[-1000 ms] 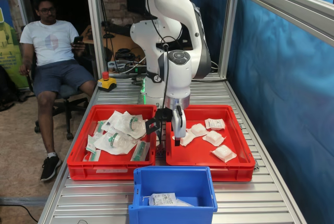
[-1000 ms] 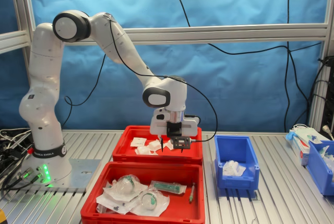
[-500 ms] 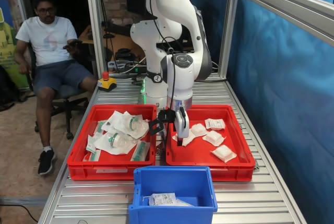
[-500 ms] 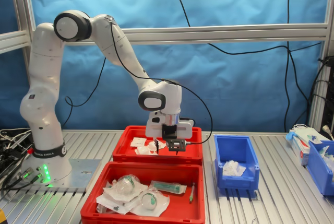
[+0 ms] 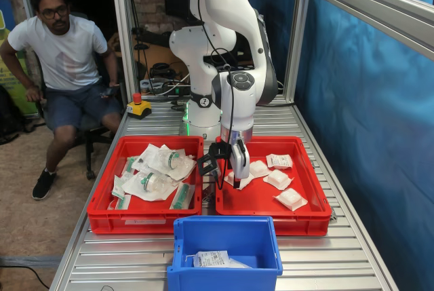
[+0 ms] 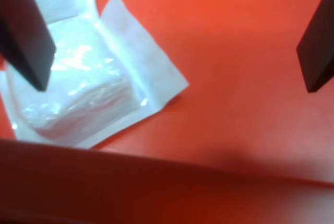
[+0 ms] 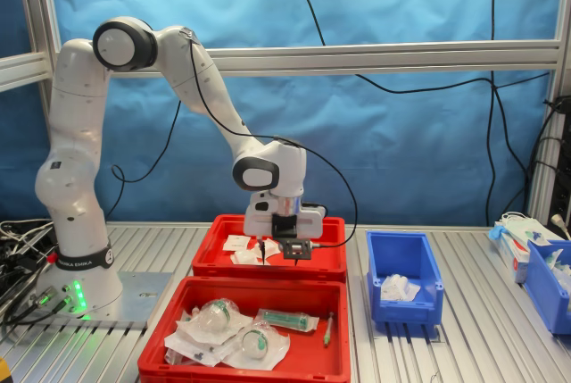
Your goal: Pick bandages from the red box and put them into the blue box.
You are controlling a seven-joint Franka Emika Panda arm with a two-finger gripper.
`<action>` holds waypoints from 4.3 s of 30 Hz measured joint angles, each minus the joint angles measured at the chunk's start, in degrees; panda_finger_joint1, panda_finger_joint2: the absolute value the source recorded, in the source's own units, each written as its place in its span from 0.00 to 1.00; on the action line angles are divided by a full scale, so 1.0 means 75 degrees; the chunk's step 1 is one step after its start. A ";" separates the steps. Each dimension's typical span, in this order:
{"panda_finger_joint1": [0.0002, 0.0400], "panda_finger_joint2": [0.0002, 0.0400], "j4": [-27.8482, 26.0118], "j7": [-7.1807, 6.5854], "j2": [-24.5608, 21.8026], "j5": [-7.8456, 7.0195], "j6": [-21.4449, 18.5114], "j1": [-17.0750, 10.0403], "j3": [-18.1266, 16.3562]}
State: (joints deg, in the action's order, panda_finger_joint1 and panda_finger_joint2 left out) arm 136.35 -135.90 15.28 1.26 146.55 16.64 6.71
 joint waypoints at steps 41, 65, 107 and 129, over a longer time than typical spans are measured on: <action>1.00 1.00 0.1115 0.0000 -0.0232 0.0000 0.1000 0.0534 0.0002; 1.00 1.00 0.1193 0.0000 -0.0232 0.0000 0.1415 0.0715 0.0052; 1.00 1.00 0.1527 0.0000 -0.0034 0.0000 0.1989 0.0734 0.0249; 1.00 1.00 0.1562 0.0000 0.0202 0.0000 0.2121 0.0851 0.0298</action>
State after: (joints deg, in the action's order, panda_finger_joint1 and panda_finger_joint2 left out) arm 148.06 -135.90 16.80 1.26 162.46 23.02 8.94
